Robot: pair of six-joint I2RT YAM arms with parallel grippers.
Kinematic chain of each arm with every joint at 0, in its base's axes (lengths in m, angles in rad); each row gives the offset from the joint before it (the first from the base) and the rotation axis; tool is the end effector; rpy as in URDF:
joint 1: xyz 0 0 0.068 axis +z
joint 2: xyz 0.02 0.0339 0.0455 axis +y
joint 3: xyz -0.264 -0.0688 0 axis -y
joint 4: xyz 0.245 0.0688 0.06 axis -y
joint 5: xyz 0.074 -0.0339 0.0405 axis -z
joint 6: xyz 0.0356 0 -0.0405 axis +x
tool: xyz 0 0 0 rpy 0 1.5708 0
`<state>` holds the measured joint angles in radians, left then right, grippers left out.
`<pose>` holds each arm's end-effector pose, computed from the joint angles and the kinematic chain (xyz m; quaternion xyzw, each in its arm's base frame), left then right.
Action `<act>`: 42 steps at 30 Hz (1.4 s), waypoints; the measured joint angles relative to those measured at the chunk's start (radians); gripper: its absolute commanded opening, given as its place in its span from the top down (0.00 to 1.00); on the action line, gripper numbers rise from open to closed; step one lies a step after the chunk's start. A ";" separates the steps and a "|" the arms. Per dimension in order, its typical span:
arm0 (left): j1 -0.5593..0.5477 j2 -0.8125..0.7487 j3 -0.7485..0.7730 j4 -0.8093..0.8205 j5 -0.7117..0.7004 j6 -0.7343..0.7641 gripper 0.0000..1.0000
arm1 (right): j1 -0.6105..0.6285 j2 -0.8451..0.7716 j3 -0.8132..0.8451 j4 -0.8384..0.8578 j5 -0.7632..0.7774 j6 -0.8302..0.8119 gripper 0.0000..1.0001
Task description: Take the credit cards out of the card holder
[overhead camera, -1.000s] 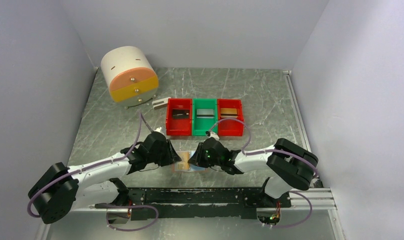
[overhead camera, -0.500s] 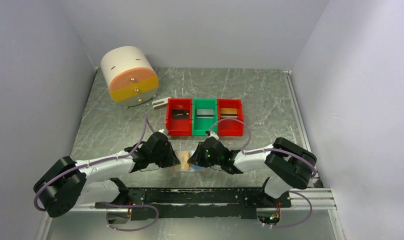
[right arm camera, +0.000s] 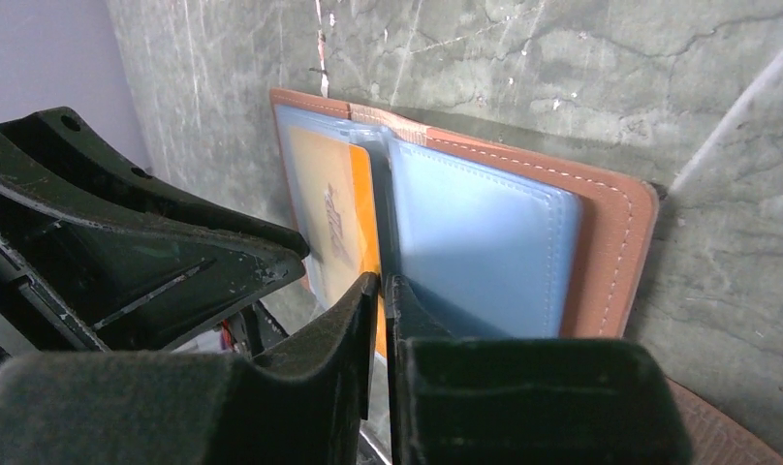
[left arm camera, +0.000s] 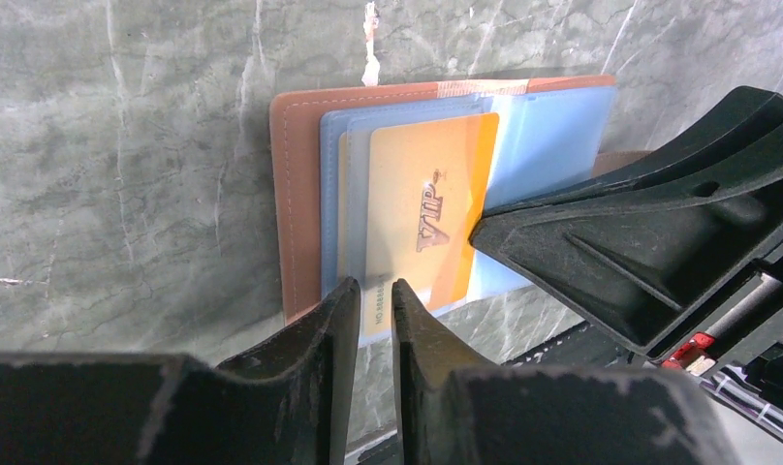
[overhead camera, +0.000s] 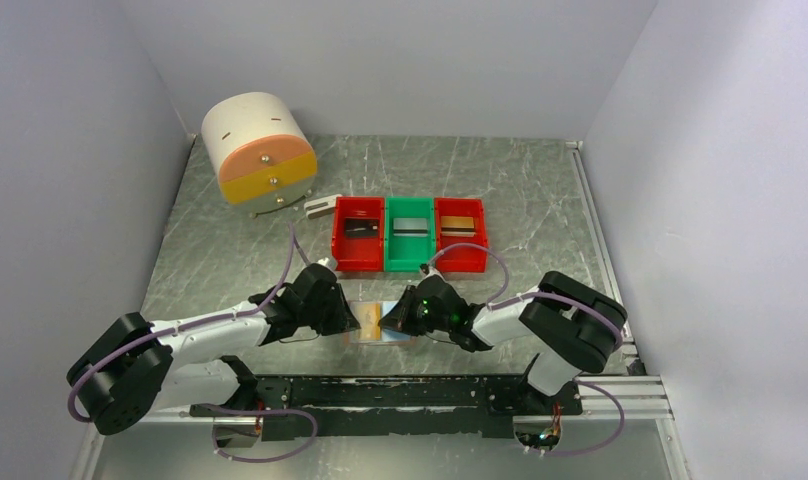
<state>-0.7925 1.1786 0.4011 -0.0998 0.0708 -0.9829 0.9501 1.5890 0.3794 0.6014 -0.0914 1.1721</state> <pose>0.1427 -0.1483 0.1441 -0.0774 0.9368 -0.2844 0.1886 0.1470 0.2112 0.1069 0.0771 0.8824 0.4234 0.1903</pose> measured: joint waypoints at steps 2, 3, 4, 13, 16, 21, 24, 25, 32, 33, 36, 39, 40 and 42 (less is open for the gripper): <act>0.000 0.000 0.000 0.000 0.000 0.000 0.75 | -0.003 0.003 0.000 0.006 -0.010 0.000 0.85; 0.000 0.000 0.000 0.000 0.000 0.001 0.75 | -0.003 0.003 0.000 0.007 -0.014 -0.002 0.84; 0.000 0.000 0.000 0.000 0.000 0.001 0.75 | -0.003 0.003 0.000 0.008 -0.016 -0.002 0.84; 0.000 0.008 0.006 -0.003 0.000 0.003 0.77 | -0.006 0.011 0.003 0.014 -0.032 -0.011 0.92; 0.000 0.011 0.011 -0.009 0.000 0.004 0.78 | -0.006 0.011 0.008 0.000 -0.029 -0.016 0.94; 0.000 0.012 0.012 -0.011 0.000 0.003 0.78 | -0.006 -0.028 0.011 -0.061 0.000 -0.025 0.95; 0.000 0.008 0.011 -0.014 0.000 0.004 0.78 | -0.006 -0.074 0.009 -0.112 0.030 -0.031 0.93; 0.000 0.008 0.012 -0.016 0.000 0.005 0.77 | -0.006 -0.087 0.006 -0.123 0.038 -0.032 0.92; 0.000 0.010 0.018 -0.026 0.001 0.026 0.76 | -0.007 -0.095 0.006 -0.150 0.046 -0.047 0.85; 0.000 0.010 0.019 -0.026 0.002 0.028 0.75 | -0.007 -0.083 0.009 -0.138 0.042 -0.049 0.83; -0.003 0.010 0.026 -0.031 0.002 0.038 0.75 | -0.007 -0.055 0.009 -0.093 0.019 -0.048 0.79; -0.008 0.011 0.030 -0.034 0.002 0.049 0.75 | -0.007 -0.038 0.009 -0.060 0.005 -0.047 0.73; -0.008 0.012 0.030 -0.034 0.002 0.053 0.76 | -0.007 -0.034 0.009 -0.051 0.001 -0.046 0.71; -0.010 0.019 0.032 -0.035 0.002 0.056 0.77 | -0.006 -0.033 0.009 -0.043 -0.002 -0.044 0.67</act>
<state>-0.8021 1.1976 0.4328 -0.1345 0.0727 -0.9268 0.9436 1.5558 0.3885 0.5587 -0.0933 1.1282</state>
